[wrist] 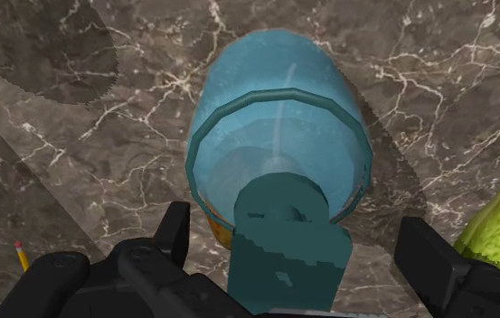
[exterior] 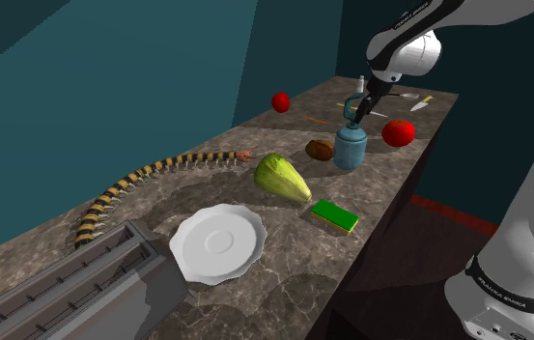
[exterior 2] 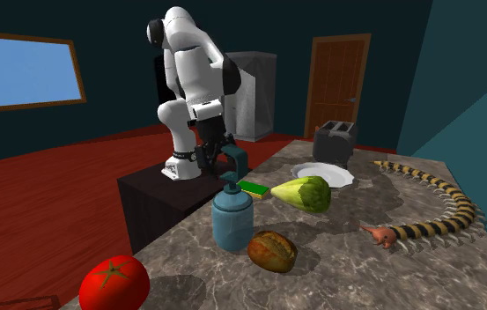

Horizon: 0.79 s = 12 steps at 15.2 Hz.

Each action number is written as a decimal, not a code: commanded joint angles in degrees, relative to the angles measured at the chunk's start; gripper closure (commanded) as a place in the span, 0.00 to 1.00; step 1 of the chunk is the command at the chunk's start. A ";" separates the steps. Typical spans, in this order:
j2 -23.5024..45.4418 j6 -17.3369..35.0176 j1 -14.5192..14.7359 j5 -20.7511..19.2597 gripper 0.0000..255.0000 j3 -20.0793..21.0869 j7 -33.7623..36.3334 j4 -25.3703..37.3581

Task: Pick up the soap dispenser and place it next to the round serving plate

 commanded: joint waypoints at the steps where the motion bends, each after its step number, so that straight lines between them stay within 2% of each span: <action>1: 0.06 0.02 0.00 0.07 0.00 0.00 -0.05 0.02; 3: 0.06 0.02 0.00 0.07 0.00 0.00 -0.05 0.02; 4: 0.06 0.02 0.00 0.07 1.00 0.00 -0.05 0.02; 12: 0.06 0.01 0.00 0.07 1.00 -0.01 -0.05 0.03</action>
